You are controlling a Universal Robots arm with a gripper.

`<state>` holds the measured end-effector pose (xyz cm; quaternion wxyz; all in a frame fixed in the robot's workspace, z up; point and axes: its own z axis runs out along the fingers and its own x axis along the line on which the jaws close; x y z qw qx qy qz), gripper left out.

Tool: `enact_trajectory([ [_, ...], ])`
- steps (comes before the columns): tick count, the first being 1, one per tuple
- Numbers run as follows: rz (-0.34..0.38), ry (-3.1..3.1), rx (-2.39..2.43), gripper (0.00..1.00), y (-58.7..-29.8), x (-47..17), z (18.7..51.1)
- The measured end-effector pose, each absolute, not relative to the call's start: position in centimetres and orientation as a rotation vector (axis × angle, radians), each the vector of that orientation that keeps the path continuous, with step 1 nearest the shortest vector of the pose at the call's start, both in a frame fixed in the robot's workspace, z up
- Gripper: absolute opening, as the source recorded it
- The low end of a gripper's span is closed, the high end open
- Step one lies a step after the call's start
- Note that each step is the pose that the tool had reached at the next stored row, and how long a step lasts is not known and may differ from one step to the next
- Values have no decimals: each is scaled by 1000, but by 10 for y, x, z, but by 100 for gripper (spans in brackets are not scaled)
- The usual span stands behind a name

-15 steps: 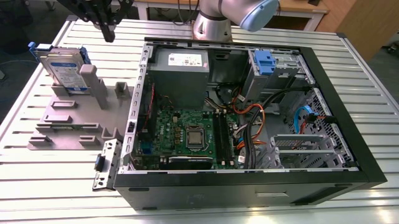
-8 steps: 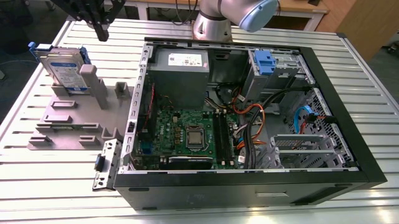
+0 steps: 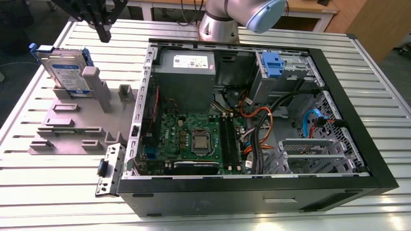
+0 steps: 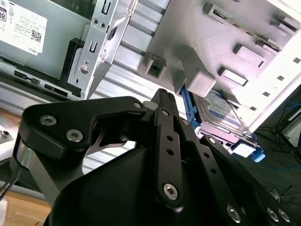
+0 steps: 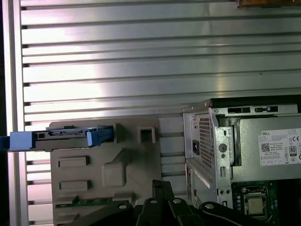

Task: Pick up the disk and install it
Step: 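Reach for the disk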

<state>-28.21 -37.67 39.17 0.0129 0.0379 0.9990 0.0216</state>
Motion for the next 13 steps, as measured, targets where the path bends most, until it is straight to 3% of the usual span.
enact_trajectory([
  [13, 67, 3113, 118, 11, -375, -291, 391],
])
